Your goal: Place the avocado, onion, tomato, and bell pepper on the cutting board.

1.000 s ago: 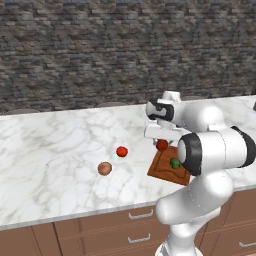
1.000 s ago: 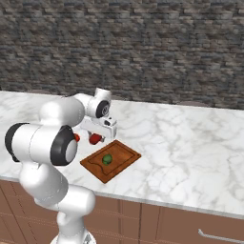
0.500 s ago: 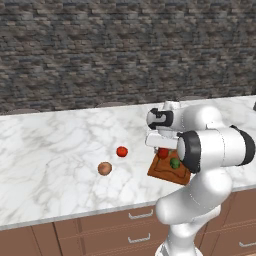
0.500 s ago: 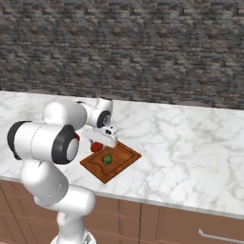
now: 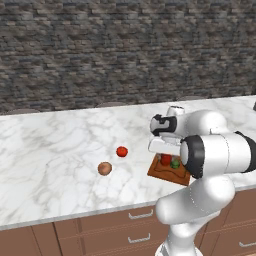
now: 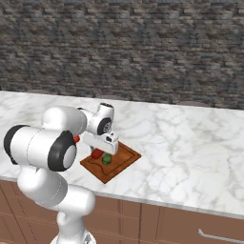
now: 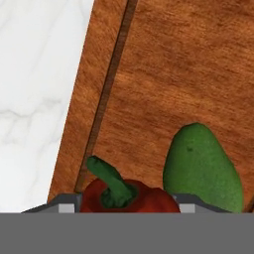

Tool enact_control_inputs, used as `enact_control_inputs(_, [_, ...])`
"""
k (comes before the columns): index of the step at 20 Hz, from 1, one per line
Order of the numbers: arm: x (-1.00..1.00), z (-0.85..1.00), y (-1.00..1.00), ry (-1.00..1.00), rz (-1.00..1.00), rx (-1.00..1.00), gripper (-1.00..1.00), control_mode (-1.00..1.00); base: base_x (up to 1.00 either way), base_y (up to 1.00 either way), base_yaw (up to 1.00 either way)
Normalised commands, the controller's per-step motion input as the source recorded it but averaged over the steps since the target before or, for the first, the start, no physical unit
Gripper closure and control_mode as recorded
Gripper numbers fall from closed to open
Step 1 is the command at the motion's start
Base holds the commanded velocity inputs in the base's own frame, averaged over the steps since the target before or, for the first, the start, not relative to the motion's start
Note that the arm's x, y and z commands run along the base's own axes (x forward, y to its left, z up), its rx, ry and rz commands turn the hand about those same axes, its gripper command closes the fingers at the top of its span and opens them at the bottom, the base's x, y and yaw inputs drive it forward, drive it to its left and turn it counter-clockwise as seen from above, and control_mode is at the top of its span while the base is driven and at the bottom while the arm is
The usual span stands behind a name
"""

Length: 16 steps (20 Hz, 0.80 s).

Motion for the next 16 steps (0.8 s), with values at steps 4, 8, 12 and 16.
enact_control_inputs(4, [-0.01,-0.22,0.0,0.0,-0.01,0.0,1.0,-1.0,0.0,0.0,0.0])
enact_control_inputs(8, [-0.01,-0.19,0.01,0.0,0.0,0.0,1.0,-1.0,0.0,0.0,0.0])
enact_control_inputs(12, [-0.02,-0.24,0.01,0.0,0.0,0.0,1.0,-1.0,0.0,0.0,0.0])
enact_control_inputs(16, [-0.15,-0.34,0.0,0.0,0.0,0.0,1.0,-1.0,0.0,0.0,0.0])
